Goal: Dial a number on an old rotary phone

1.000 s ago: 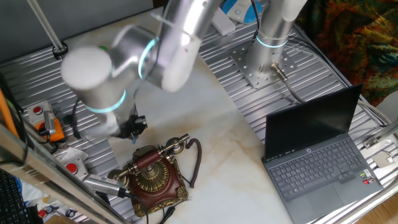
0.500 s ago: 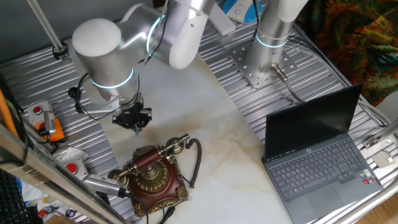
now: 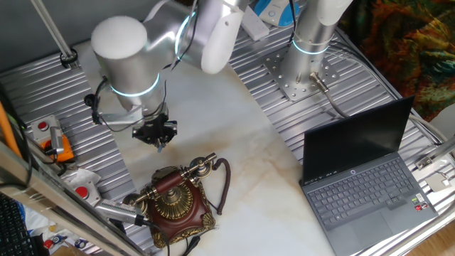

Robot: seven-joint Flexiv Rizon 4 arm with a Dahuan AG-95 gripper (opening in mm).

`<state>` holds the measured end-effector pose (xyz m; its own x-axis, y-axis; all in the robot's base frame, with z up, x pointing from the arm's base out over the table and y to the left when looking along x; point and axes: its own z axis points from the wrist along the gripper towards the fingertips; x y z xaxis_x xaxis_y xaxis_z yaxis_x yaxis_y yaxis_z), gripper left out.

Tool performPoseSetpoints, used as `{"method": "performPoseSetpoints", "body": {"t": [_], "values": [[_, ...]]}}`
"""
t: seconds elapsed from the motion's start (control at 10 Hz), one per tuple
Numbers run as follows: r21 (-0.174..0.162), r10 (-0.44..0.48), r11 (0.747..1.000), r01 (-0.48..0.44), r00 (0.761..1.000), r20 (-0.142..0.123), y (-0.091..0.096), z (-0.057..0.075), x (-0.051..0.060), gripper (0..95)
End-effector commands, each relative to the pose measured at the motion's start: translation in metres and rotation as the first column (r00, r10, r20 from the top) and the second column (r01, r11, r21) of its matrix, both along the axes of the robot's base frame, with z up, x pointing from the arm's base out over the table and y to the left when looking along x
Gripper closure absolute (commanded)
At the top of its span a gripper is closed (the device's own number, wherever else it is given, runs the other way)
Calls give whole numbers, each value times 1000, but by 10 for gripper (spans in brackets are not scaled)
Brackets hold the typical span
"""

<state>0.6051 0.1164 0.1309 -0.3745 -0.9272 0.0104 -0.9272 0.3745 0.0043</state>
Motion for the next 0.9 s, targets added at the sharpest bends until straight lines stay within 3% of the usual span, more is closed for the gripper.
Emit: {"method": "performPoseSetpoints", "body": {"t": [0.1, 0.4, 0.6, 0.9], "values": [[-5, -4, 1000, 4, 1000, 5, -2, 1, 0, 950], [-36, -27, 999, 28, 999, 30, -3, 2, -1, 950], [-23, -96, 995, 97, 995, 38, -8, 2, -6, 950], [-34, -214, 976, 215, 976, 47, -29, 8, -25, 950]]}}
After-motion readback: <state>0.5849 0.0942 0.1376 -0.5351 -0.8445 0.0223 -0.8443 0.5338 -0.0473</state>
